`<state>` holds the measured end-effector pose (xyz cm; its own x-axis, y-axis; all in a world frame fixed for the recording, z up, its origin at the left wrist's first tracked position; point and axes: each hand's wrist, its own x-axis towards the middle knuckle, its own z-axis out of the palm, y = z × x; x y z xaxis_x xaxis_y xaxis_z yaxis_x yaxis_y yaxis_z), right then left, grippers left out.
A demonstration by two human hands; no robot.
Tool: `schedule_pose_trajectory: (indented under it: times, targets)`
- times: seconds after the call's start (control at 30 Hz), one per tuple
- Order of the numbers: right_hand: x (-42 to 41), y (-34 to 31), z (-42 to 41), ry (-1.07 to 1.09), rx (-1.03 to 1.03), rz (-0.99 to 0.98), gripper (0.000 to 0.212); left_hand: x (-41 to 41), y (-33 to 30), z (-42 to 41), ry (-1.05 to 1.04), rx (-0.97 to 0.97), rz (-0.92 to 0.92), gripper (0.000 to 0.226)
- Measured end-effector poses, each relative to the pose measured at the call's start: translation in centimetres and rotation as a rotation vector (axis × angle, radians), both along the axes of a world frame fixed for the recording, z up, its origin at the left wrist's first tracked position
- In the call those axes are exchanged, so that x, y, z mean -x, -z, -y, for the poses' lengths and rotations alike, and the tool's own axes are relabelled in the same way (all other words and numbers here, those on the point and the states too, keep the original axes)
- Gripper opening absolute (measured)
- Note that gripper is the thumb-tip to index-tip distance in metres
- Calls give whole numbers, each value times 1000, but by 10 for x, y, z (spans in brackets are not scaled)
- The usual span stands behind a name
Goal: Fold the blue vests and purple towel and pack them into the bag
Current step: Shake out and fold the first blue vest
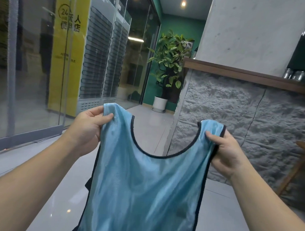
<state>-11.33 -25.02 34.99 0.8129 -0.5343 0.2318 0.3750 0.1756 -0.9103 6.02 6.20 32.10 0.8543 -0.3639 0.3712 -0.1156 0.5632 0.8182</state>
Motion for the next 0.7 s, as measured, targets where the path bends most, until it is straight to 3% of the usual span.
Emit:
schedule_pose_trajectory:
  times: [0.17,0.33,0.5,0.7]
  targets:
    - [7,-6,8,-64,-13,73,35,-4,-1,-8,106,72,11,50]
    - [7,-6,11,-6,-12,31,28,-5,3,-12,155,-36,4,23]
    - [6,-6,8,-4,-1,-14,28,-4,4,-8,45,-98,-13,23]
    - [5,-4,-1,-60,152,-110,27,-2,6,-6,2,-352,51,20]
